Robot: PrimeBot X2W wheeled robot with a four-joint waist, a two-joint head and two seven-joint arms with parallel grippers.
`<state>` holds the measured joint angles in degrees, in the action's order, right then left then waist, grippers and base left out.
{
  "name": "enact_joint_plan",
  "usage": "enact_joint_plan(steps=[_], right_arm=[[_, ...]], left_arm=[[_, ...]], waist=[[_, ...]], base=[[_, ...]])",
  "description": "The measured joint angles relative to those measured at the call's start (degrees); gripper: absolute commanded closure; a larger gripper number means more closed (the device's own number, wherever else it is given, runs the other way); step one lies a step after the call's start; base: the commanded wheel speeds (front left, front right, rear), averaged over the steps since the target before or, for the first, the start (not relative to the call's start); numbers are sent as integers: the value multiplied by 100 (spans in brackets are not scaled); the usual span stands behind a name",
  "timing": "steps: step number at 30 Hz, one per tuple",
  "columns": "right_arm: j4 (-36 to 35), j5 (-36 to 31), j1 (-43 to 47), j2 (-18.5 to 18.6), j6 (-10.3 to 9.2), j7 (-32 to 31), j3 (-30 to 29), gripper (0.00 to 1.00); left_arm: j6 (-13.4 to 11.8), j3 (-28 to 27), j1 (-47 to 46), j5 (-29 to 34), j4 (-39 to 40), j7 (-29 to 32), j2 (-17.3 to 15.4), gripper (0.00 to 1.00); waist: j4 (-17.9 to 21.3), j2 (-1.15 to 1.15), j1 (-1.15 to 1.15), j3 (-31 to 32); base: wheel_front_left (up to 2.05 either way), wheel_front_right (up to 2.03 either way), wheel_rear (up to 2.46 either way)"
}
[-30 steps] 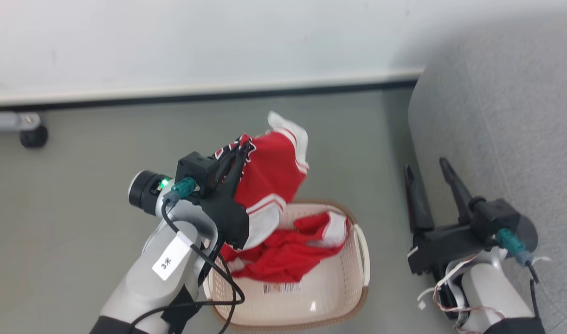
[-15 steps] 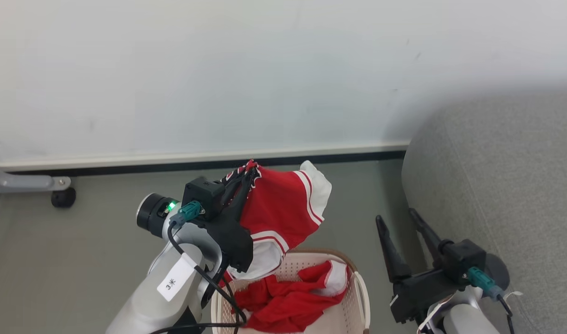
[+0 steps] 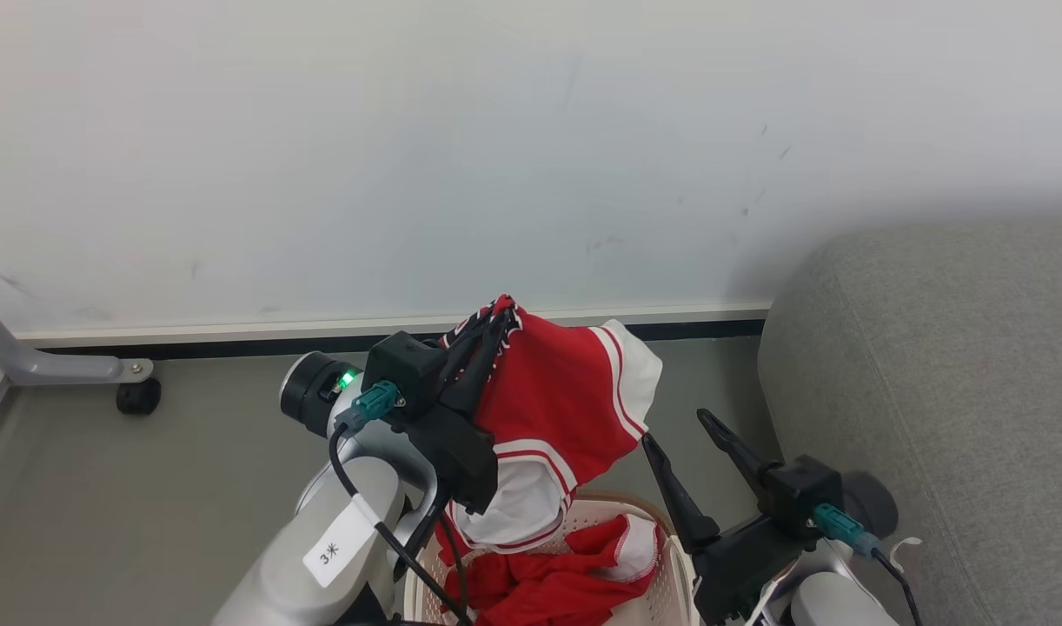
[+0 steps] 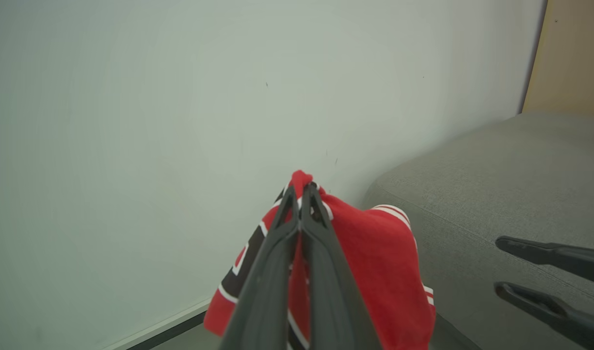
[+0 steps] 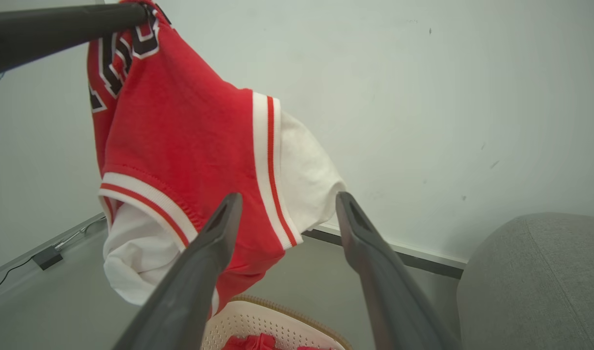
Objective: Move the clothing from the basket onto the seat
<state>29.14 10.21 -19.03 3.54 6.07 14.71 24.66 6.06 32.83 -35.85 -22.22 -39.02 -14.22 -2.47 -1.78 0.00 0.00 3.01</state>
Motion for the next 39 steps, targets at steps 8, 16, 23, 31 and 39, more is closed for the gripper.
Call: enact_joint_plan(steps=[8,16,23,31,39], right_arm=[[435,2,-313,2,34,0,25,0],[927,76,-531,14,78,0,100,0],[1181,198,-426,14,99,0,203,0],[1336,463,-590,18,100,-1,553,0],[1396,820,-1002,31,101,0,1261,0]], left_arm=[[0,108,25,12,368,55,-2,100],[-8,140,98,16,659,164,-3,100],[-53,142,102,18,878,279,-43,100],[-99,186,109,22,1157,404,-70,100],[-100,248,110,27,1324,508,-69,100]], waist=[[-59,0,0,9],[-120,0,0,-14],[-162,0,0,-29],[-206,0,0,-46],[-283,0,0,-86]], base=[[0,0,0],[0,0,0],[0,0,0],[0,0,0],[0,0,0]])
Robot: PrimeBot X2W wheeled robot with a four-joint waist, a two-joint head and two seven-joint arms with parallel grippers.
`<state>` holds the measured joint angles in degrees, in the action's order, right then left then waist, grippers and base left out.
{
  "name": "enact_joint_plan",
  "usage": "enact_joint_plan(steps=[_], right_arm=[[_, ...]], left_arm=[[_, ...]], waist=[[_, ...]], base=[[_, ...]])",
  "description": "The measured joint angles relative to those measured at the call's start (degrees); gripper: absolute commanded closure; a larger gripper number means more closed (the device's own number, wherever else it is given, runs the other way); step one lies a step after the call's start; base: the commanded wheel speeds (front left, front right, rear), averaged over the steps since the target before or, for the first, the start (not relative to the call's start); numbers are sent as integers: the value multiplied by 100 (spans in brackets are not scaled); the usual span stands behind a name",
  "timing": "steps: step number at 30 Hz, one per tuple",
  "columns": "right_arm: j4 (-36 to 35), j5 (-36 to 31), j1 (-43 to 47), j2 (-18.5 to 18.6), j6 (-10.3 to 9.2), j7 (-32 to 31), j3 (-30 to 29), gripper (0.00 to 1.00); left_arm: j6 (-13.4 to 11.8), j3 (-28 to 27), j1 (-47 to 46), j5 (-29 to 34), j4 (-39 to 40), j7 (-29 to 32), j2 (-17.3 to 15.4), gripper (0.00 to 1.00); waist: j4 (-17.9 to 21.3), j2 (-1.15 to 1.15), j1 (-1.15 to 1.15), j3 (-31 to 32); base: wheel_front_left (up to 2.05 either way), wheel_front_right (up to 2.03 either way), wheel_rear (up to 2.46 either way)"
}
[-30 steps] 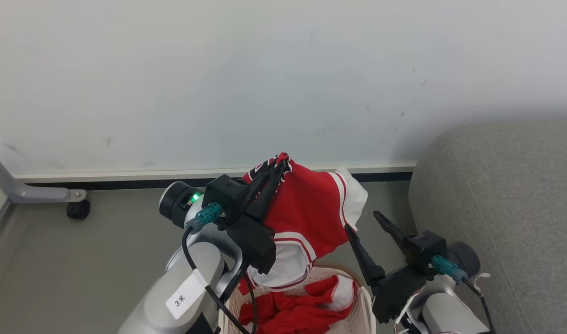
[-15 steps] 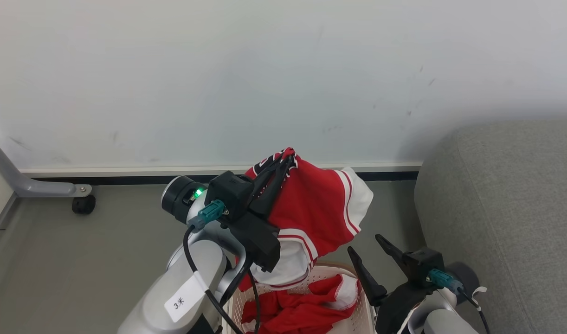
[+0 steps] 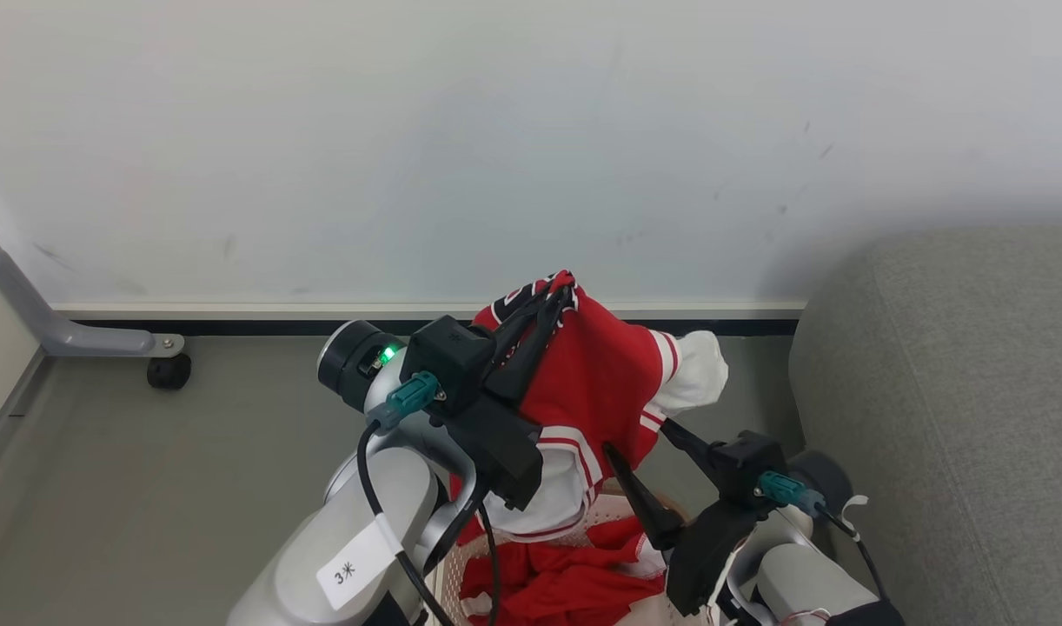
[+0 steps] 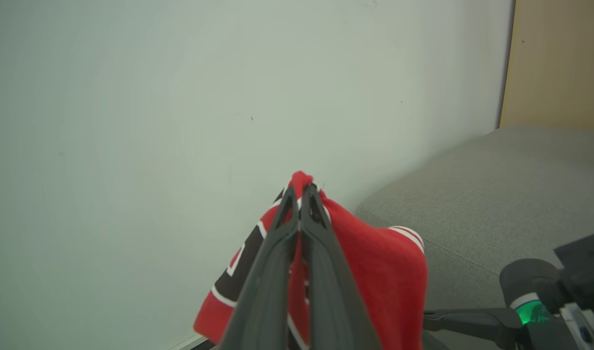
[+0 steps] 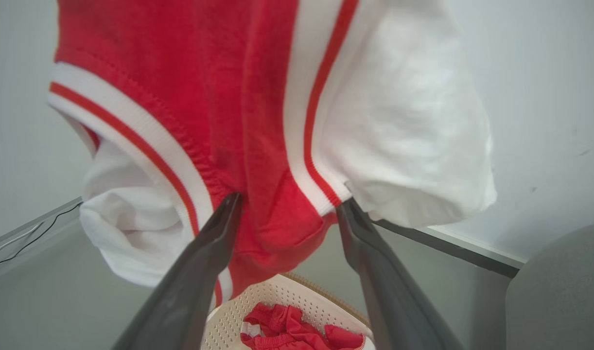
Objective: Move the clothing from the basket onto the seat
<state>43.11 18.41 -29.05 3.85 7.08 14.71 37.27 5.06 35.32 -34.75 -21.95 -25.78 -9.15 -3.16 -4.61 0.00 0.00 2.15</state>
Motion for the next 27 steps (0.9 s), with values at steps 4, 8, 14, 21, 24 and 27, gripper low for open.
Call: enact_joint_plan(steps=[4,8,14,21,24,27], right_arm=[[37,174,-138,1,0,0,220,0],[179,381,-332,-1,0,-1,398,0],[267,646,-695,-11,0,0,647,63],[336,798,-798,-12,0,0,953,100],[338,880,-799,-15,0,-1,1017,100],[328,1007,-800,-13,0,0,1028,100]], left_arm=[[-1,5,0,0,65,58,-1,100],[-3,8,1,-1,138,103,-2,100],[-10,8,8,-11,196,177,-2,100],[-58,-36,110,-31,189,241,-48,100],[-110,-129,199,-115,169,249,-140,100],[-123,-166,249,-181,111,252,-212,100]], waist=[[-32,0,0,-21],[-51,0,0,-42],[-67,0,0,-84],[-52,0,0,-128],[1,0,0,-143],[75,0,0,-159]], base=[[0,0,0],[0,0,0],[0,0,0],[0,0,0],[0,0,0],[0,0,0]])
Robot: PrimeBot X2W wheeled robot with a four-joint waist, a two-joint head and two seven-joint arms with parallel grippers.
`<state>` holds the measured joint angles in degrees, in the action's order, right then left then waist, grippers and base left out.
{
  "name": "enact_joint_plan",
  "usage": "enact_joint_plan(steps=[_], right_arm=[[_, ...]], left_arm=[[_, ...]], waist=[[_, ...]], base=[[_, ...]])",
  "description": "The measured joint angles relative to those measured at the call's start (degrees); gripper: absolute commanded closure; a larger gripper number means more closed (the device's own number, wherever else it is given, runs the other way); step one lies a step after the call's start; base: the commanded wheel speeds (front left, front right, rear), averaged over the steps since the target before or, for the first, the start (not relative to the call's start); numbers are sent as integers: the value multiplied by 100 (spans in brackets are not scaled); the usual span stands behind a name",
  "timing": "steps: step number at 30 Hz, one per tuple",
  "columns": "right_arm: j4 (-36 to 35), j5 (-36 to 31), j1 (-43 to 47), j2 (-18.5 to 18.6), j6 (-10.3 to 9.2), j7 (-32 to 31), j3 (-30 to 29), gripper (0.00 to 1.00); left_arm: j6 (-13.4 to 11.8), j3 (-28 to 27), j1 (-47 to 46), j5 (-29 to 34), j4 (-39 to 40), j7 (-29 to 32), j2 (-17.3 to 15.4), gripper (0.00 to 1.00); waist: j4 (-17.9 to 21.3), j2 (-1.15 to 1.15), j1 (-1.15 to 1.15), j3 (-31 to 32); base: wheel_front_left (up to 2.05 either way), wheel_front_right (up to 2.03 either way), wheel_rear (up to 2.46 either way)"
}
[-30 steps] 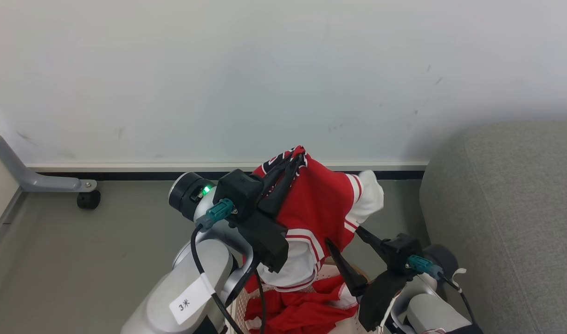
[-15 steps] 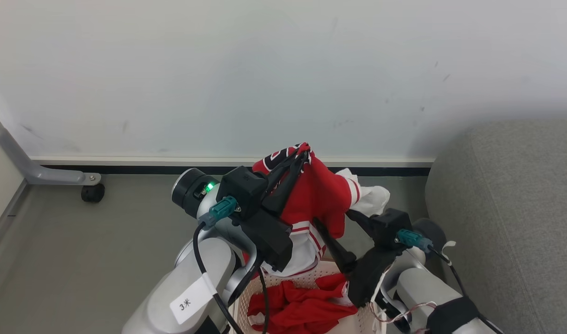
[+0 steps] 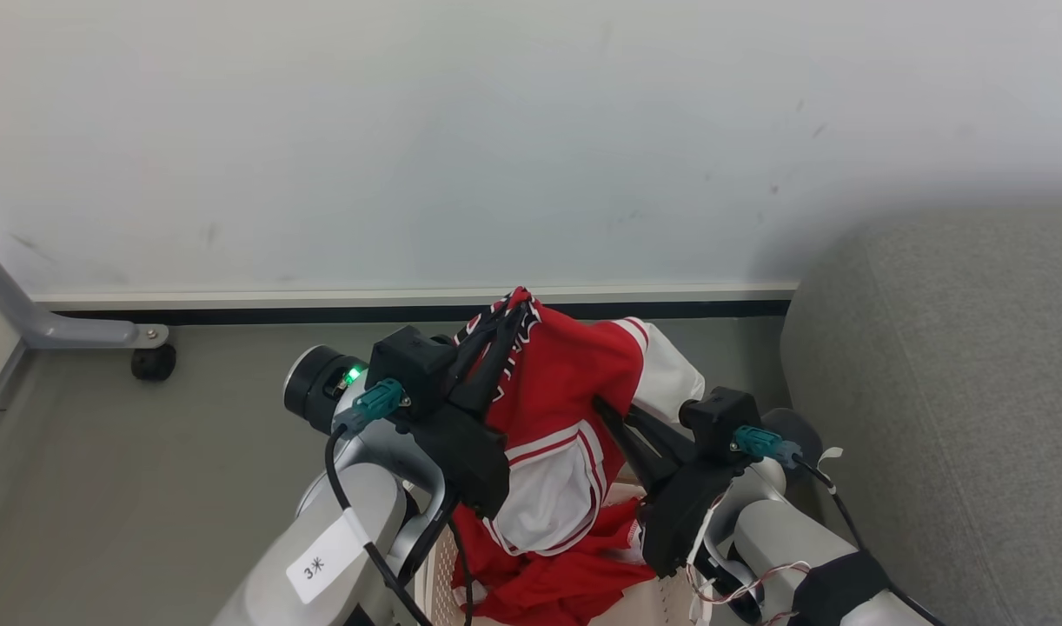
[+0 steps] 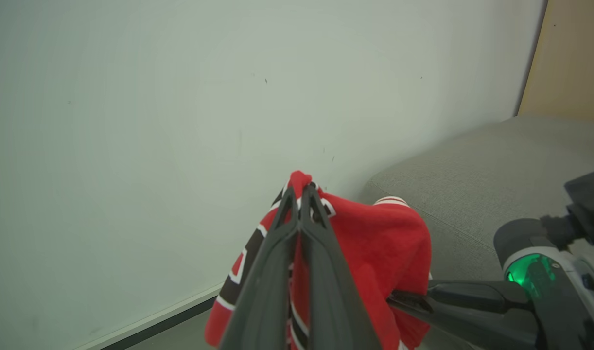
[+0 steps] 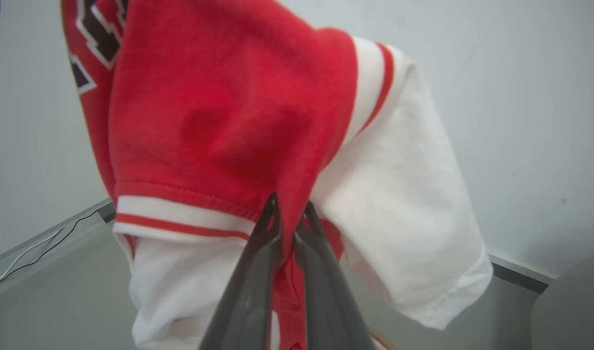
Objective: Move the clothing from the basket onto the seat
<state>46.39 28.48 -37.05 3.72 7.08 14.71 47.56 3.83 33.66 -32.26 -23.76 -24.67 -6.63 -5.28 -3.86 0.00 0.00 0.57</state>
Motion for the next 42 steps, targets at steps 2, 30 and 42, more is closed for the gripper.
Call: enact_joint_plan(steps=[2,30,42], right_arm=[[-31,44,-1,19,0,-1,-10,100],[-1136,90,88,1171,-134,-1,-869,100],[-1978,-46,396,1569,-364,-1,-1074,100]], left_arm=[[-36,-23,18,-41,-8,0,-2,100],[-30,63,1094,-181,396,-313,-79,0],[-31,339,1512,-170,717,-364,-45,0]], waist=[[55,0,0,-11],[1270,0,0,21],[2091,0,0,31]], base=[[0,0,0],[0,0,0],[0,0,0]])
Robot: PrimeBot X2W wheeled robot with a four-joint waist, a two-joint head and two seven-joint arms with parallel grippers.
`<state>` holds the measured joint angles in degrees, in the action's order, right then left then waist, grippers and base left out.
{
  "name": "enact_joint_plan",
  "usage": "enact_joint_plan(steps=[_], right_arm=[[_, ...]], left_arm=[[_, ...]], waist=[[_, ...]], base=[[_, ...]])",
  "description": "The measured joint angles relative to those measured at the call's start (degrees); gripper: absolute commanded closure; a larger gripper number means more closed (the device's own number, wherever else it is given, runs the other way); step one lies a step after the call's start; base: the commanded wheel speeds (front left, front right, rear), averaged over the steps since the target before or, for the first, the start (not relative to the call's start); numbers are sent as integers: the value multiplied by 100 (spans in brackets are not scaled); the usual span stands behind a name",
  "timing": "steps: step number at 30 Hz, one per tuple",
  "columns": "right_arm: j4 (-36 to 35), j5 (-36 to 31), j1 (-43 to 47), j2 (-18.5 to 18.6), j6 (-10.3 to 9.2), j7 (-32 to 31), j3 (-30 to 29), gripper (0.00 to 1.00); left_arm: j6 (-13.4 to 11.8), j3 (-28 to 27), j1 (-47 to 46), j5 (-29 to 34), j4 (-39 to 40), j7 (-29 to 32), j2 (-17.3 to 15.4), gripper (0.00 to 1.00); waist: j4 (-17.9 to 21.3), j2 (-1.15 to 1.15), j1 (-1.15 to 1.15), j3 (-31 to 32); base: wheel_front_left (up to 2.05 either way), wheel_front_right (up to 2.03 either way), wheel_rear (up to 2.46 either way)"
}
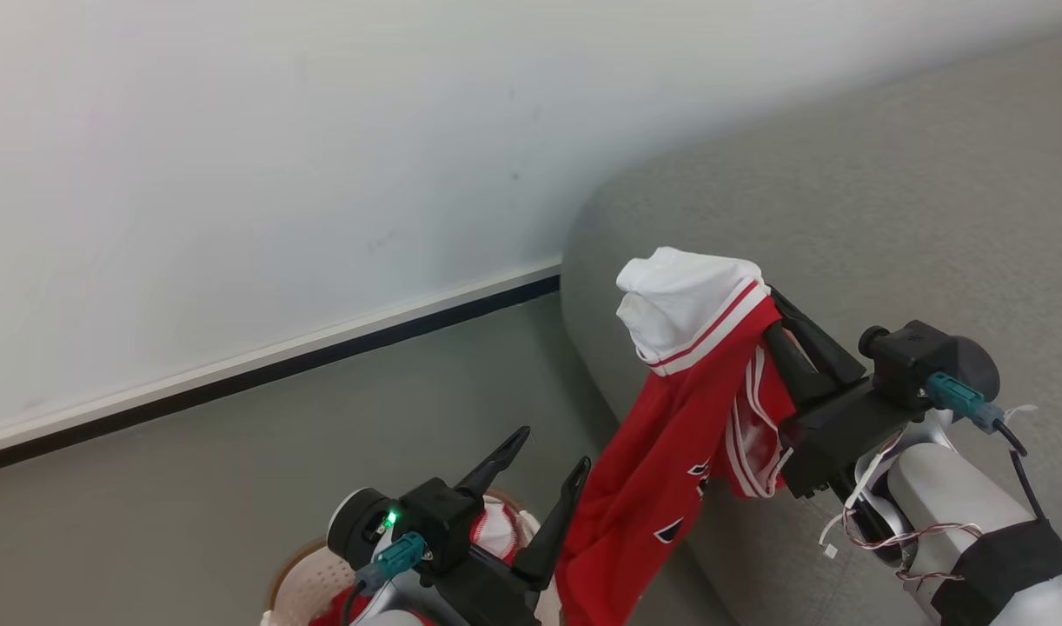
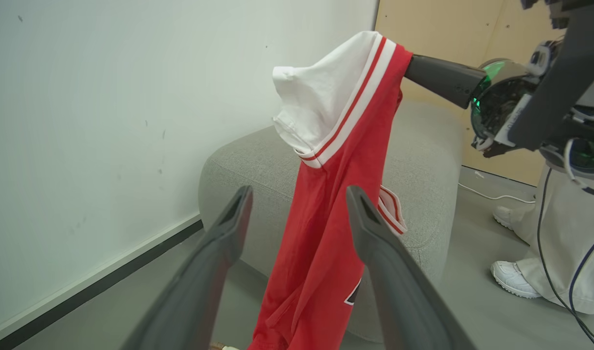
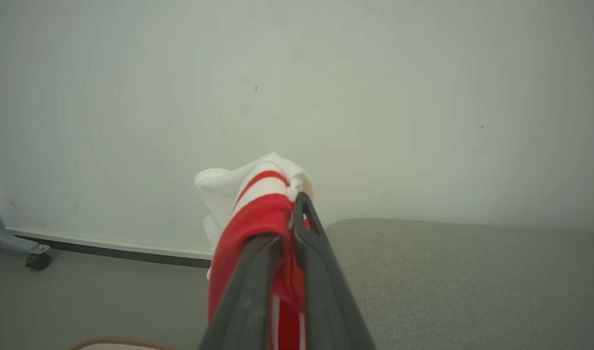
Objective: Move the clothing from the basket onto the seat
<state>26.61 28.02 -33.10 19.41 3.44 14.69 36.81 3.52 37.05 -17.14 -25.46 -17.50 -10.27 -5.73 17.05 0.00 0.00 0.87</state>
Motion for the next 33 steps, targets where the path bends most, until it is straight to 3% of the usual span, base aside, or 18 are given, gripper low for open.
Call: enact_joint_plan(steps=[11,18,24,33], right_arm=[[-447,-54,116,145,-94,1,-120,100],[-579,-82,-81,218,-123,1,-266,100],[-600,-219,-1063,234,-81,0,-441,100],[-216,-233,-3299,308,60,-108,-968,100]], left_arm=[[-52,103,11,65,212,41,14,0],[-59,113,-82,137,304,177,-16,0],[-110,-18,-386,178,489,288,-165,0],[-230,-292,-803,266,895,471,-426,0]], waist=[[710,0,0,-165],[860,0,0,-525],[837,0,-1,-895],[675,0,-1,-1544]], base=[[0,0,0],[0,0,0],[0,0,0],[0,0,0]])
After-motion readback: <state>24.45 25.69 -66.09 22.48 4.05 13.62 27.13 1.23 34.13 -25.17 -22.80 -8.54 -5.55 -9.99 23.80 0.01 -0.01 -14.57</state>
